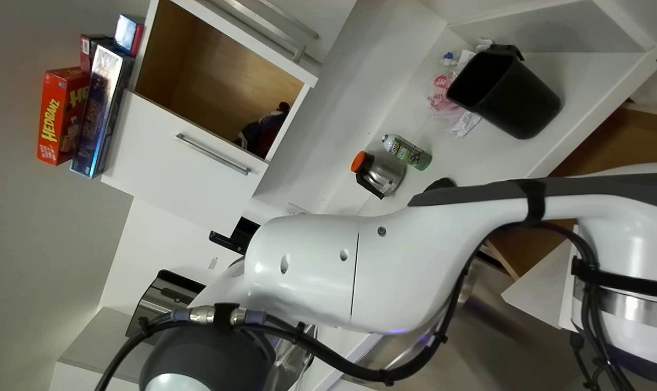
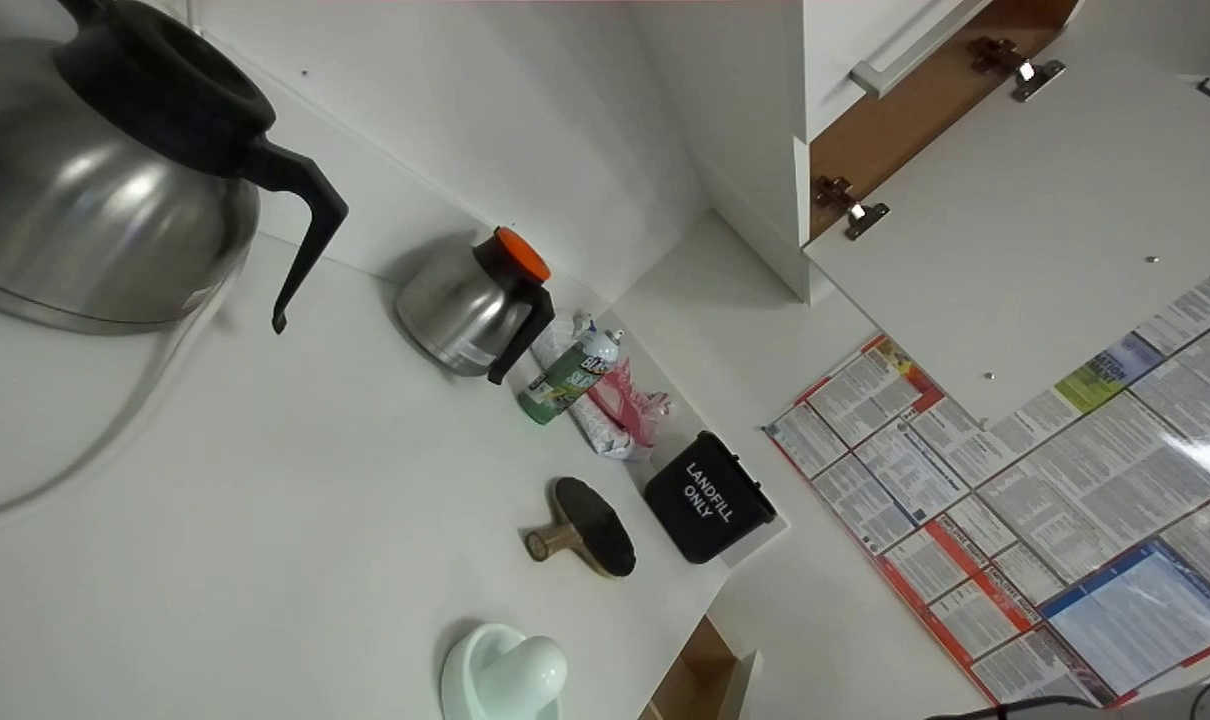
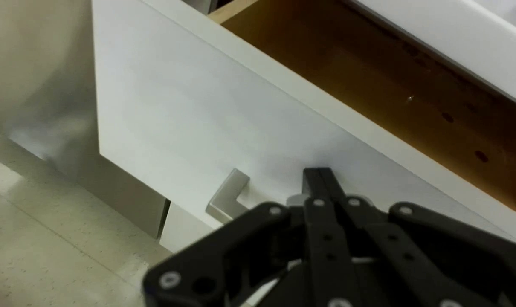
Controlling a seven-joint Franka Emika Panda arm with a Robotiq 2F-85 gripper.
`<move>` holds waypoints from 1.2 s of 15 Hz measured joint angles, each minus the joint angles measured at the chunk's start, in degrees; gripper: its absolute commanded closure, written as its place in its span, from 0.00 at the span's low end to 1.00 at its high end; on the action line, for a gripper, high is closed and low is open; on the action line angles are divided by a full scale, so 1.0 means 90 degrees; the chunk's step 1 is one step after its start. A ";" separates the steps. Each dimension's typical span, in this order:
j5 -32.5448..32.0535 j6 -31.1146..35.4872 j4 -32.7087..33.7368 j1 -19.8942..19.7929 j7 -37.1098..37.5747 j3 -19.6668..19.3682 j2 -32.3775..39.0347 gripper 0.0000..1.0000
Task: Close the open drawer
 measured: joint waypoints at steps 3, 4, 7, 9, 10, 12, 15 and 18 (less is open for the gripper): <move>0.0304 -0.0058 0.0029 -0.0001 -0.0012 0.0168 0.0092 1.00; 0.0398 -0.0086 0.0047 0.0004 -0.0012 0.0244 0.0120 1.00; 0.0661 -0.0219 0.0098 0.0070 -0.0015 0.0468 0.0163 1.00; 0.0845 -0.0312 0.0142 0.0185 -0.0015 0.0602 0.0165 1.00; 0.0930 -0.0323 0.0171 0.0263 -0.0013 0.0652 0.0165 1.00; 0.1111 -0.0323 0.0231 0.0479 0.0004 0.0702 0.0171 1.00; 0.1270 -0.0246 0.0311 0.0847 0.0088 0.0620 0.0178 1.00; 0.1275 -0.0103 0.0306 0.1102 0.0095 0.0407 0.0146 1.00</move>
